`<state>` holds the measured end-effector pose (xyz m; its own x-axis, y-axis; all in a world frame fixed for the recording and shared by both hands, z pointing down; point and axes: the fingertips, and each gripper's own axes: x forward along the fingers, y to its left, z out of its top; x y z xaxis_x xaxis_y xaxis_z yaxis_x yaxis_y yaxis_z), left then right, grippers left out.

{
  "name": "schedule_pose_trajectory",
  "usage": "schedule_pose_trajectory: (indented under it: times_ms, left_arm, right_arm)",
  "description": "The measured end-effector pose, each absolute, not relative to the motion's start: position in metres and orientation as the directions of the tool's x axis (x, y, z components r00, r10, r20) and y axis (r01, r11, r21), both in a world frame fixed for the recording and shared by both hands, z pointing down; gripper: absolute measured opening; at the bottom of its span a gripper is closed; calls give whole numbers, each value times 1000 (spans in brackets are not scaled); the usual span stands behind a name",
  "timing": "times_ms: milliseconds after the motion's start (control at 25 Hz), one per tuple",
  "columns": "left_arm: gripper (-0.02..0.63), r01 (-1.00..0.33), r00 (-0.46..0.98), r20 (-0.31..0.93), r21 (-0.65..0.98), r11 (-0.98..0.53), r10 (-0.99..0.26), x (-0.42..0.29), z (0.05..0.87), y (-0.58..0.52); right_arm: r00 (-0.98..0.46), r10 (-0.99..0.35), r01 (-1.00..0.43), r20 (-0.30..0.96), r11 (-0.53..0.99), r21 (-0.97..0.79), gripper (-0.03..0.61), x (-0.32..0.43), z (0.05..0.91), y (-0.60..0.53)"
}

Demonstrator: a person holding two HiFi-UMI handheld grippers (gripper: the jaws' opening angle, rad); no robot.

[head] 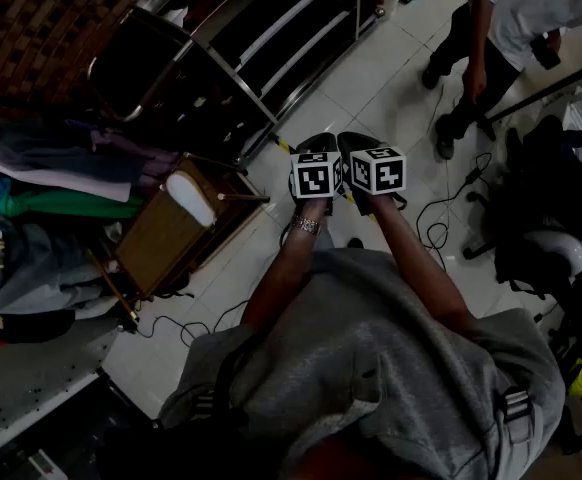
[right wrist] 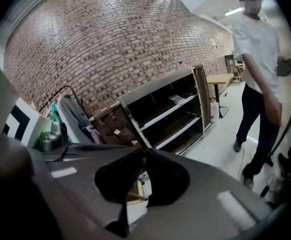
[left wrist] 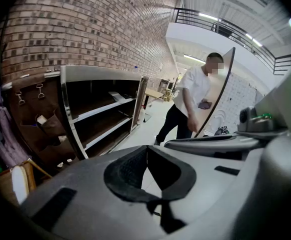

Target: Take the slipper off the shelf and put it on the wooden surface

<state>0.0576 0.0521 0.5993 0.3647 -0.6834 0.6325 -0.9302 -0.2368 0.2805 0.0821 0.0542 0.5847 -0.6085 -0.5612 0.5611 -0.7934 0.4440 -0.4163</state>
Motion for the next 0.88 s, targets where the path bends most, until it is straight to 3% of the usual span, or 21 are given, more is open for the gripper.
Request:
schedule_pose_trajectory:
  times_ms: [440,880]
  left_arm:
    - [5,-897,438,564,331,-294,-700,-22,568,-189]
    - [5,-881,473,594,334,-336,-650,6,586,-317]
  right_arm:
    - [-553,-618,-833,559,408,-373,8,-1,568,-169]
    - [-549,-612,-834,569,351,-426,3,26,590,-301]
